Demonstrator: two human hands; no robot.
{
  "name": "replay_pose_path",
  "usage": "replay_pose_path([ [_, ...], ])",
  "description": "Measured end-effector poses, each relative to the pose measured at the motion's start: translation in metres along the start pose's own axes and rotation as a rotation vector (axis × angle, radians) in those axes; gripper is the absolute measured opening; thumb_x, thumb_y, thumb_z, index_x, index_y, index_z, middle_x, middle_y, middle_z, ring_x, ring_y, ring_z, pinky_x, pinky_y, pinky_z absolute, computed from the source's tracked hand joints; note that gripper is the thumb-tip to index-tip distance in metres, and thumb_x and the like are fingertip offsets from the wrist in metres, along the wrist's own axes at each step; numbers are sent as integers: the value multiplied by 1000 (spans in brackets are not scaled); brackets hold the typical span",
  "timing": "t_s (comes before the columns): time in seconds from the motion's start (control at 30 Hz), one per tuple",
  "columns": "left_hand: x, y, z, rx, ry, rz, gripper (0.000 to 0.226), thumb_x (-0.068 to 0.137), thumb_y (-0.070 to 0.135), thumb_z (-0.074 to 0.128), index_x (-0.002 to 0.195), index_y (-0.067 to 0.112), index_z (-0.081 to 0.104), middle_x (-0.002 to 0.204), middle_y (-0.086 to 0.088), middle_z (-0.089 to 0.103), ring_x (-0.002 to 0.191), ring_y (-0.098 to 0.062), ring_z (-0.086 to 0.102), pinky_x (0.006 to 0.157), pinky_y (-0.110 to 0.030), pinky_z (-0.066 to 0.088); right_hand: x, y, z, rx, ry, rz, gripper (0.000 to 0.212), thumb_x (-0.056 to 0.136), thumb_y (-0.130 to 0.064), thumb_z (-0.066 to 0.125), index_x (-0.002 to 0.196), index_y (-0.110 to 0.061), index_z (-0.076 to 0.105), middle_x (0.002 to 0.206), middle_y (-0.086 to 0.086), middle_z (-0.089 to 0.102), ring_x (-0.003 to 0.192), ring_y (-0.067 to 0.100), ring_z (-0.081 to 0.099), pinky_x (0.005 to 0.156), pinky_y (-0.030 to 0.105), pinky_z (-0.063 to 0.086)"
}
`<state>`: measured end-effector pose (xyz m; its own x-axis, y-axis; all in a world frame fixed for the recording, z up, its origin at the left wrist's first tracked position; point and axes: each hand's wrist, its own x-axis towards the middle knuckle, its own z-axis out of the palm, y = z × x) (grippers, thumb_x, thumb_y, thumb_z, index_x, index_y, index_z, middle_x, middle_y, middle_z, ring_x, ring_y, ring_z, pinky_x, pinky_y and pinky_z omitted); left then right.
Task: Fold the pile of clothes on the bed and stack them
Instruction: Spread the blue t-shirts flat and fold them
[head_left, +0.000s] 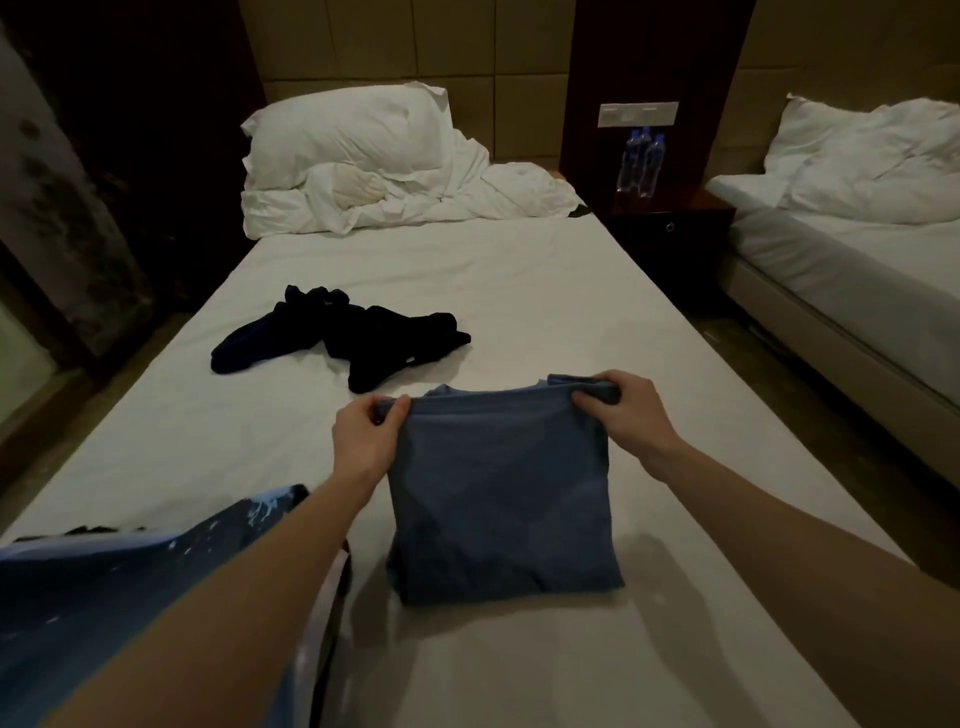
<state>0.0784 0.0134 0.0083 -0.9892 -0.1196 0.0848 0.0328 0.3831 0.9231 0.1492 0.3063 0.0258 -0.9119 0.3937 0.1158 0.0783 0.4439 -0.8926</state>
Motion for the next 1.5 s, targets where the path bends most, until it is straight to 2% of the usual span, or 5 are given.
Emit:
replay_pose_path([
  [0.27, 98, -52, 61, 164, -79, -1, 26, 101, 31, 52, 93, 8, 60, 96, -9, 64, 91, -23, 58, 77, -31, 39, 102, 53, 65, -168, -40, 21, 4, 91, -17, 67, 94, -14, 69, 94, 4, 69, 93, 25, 63, 83, 36, 49],
  [0.6, 128, -89, 92, 732, -226, 245, 33, 102, 39, 46, 110, 12, 64, 112, -13, 63, 105, -35, 58, 86, -45, 46, 140, 83, 115, -396, -97, 213, 44, 91, -22, 67, 128, -7, 47, 123, 15, 57, 113, 35, 56, 86, 35, 43],
  [0.9, 80, -17, 39, 351, -138, 167, 31, 107, 28, 37, 86, 10, 52, 94, -10, 52, 93, -33, 54, 77, -34, 34, 86, 6, 65, -305, 36, -63, 1, 95, -20, 61, 95, -19, 60, 103, 11, 59, 91, 25, 53, 75, 27, 37],
  [1.2, -26, 65, -65, 215, -312, 266, 34, 107, 32, 34, 86, 9, 47, 81, -2, 49, 74, -14, 45, 64, -25, 36, -43, -76, -25, -89, 46, -232, 8, 95, -19, 64, 103, -19, 63, 100, -4, 65, 96, 15, 59, 81, 24, 46],
  [1.5, -171, 114, -142, -186, -149, 277, 28, 102, 32, 51, 85, 14, 62, 81, 0, 61, 74, -9, 54, 65, -23, 42, -171, -145, -81, 74, 200, -296, 23, 89, -29, 72, 107, -15, 70, 96, 0, 71, 92, 18, 66, 86, 36, 56],
])
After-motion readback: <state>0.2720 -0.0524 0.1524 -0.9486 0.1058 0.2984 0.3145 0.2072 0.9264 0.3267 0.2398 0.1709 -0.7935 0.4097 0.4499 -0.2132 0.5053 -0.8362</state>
